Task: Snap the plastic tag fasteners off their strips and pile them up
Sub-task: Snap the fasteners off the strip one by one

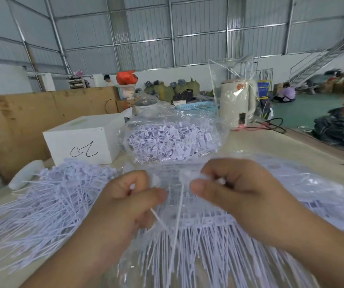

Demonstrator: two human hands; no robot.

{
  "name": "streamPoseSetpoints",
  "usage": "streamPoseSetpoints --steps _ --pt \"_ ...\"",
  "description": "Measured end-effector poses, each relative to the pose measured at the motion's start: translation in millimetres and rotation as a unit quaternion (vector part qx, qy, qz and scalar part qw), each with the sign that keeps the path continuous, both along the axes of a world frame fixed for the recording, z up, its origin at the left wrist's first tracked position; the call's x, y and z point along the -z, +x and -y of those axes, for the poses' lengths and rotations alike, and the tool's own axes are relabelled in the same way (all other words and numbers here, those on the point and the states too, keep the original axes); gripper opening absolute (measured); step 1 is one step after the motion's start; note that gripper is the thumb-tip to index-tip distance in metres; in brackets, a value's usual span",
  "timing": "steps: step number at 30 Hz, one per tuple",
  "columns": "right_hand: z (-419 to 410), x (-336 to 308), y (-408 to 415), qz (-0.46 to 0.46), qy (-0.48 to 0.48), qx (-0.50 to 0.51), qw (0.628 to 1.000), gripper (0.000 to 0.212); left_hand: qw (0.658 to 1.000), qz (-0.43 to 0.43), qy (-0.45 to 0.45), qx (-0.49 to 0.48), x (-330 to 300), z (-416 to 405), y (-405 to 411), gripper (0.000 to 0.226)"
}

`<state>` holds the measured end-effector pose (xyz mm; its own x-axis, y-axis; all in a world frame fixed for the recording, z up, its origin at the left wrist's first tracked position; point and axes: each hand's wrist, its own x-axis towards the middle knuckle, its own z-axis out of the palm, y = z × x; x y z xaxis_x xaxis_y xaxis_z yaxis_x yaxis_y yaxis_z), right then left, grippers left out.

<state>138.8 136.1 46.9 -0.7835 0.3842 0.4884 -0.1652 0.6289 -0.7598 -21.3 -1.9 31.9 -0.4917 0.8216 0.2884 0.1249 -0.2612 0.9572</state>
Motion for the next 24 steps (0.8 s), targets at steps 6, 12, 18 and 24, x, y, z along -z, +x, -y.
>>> streamPoseSetpoints --steps 6,12,18,24 --pt "-1 10 -4 0.089 0.019 -0.11 0.99 0.039 0.966 -0.098 -0.1 0.218 0 9 -3 0.032" --pt "0 10 -5 0.118 0.032 -0.132 0.984 0.036 0.939 -0.05 -0.095 0.326 -7 12 -8 0.021" --pt "-9 4 0 0.211 -0.001 -0.184 0.96 0.028 0.964 -0.091 -0.081 0.235 -2 11 -18 0.038" --pt "-2 8 -5 0.132 0.028 -0.103 0.986 0.034 0.977 -0.112 -0.059 0.174 -3 11 -16 0.048"
